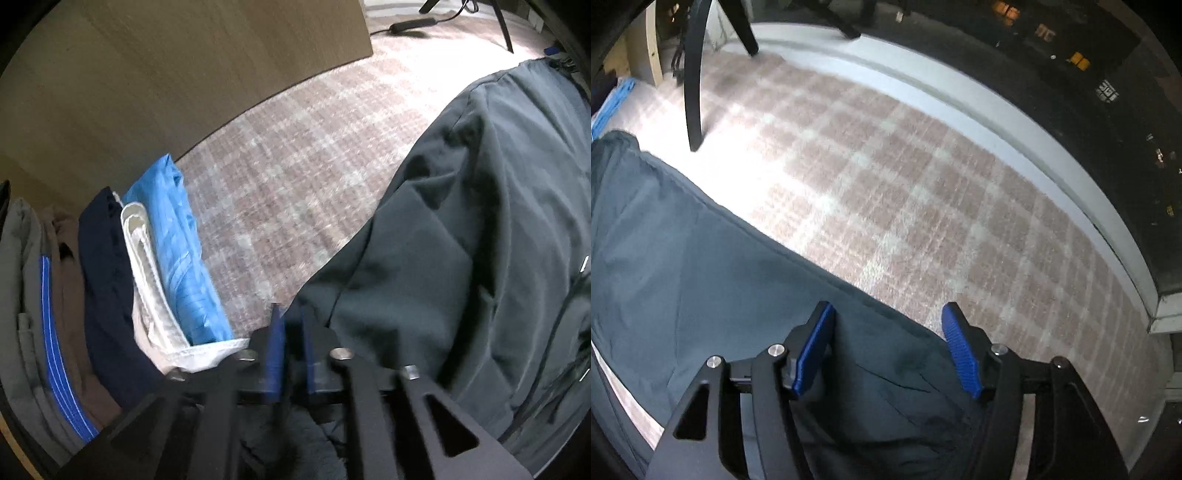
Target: Fold clothes
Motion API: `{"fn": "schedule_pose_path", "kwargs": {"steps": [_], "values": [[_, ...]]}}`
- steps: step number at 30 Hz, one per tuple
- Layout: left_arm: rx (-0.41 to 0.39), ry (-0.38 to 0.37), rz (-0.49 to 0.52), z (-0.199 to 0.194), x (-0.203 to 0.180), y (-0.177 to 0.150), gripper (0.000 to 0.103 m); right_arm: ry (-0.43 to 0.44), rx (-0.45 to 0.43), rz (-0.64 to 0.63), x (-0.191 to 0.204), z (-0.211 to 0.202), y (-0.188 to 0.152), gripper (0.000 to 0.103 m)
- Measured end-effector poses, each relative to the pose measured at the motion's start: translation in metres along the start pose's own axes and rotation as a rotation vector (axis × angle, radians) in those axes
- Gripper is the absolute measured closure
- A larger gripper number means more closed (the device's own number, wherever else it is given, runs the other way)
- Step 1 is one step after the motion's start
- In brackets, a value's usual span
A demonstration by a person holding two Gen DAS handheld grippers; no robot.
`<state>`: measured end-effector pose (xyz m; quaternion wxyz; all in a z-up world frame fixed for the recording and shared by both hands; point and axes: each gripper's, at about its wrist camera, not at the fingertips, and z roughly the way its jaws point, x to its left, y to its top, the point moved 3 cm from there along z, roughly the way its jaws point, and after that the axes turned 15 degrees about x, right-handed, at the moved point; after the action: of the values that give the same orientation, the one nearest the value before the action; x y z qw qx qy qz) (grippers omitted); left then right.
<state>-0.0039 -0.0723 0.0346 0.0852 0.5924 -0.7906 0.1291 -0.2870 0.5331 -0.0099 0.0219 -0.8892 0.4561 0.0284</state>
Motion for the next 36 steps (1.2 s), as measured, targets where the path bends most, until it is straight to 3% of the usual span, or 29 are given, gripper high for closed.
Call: {"fn": "schedule_pose_path", "kwargs": {"steps": [1, 2, 5, 7, 8, 9, 11, 20, 22, 28, 31, 36], "values": [[0.0, 0.021, -0.002, 0.001, 0.001, -0.002, 0.039, -0.001, 0.007, -0.014, 0.001, 0.002, 0.002, 0.051], [0.003, 0.039, 0.001, 0.003, 0.001, -0.004, 0.03, -0.002, 0.014, -0.029, 0.002, 0.004, 0.004, 0.069], [0.032, 0.073, 0.031, 0.015, -0.001, -0.01, 0.03, -0.041, 0.018, -0.06, 0.013, 0.006, 0.001, 0.097], [0.041, 0.056, 0.049, 0.021, -0.002, -0.015, 0.041, -0.097, 0.019, -0.078, 0.023, 0.006, -0.002, 0.1], [0.03, 0.043, 0.047, 0.02, -0.001, -0.017, 0.073, -0.124, 0.02, -0.085, 0.028, 0.007, -0.004, 0.1], [0.039, 0.048, 0.037, 0.021, 0.001, -0.019, 0.095, -0.145, 0.017, -0.088, 0.032, 0.006, -0.007, 0.1], [0.039, 0.061, 0.03, 0.021, 0.002, -0.025, 0.103, -0.176, -0.003, -0.076, 0.037, 0.001, -0.014, 0.101], [-0.144, 0.034, -0.032, -0.043, 0.017, -0.073, 0.103, -0.235, -0.178, 0.054, 0.052, -0.084, -0.064, 0.101], [-0.179, 0.027, -0.03, -0.062, 0.02, -0.069, 0.103, -0.243, -0.214, 0.064, 0.059, -0.106, -0.084, 0.101], [-0.287, 0.028, -0.041, -0.101, 0.013, -0.112, 0.103, -0.259, -0.3, 0.118, 0.084, -0.165, -0.151, 0.101], [-0.327, 0.014, -0.07, -0.115, 0.015, -0.146, 0.103, -0.257, -0.341, 0.168, 0.102, -0.183, -0.196, 0.101], [-0.314, -0.074, -0.152, -0.101, 0.001, -0.226, 0.103, -0.218, -0.362, 0.283, 0.144, -0.164, -0.271, 0.101]]}}
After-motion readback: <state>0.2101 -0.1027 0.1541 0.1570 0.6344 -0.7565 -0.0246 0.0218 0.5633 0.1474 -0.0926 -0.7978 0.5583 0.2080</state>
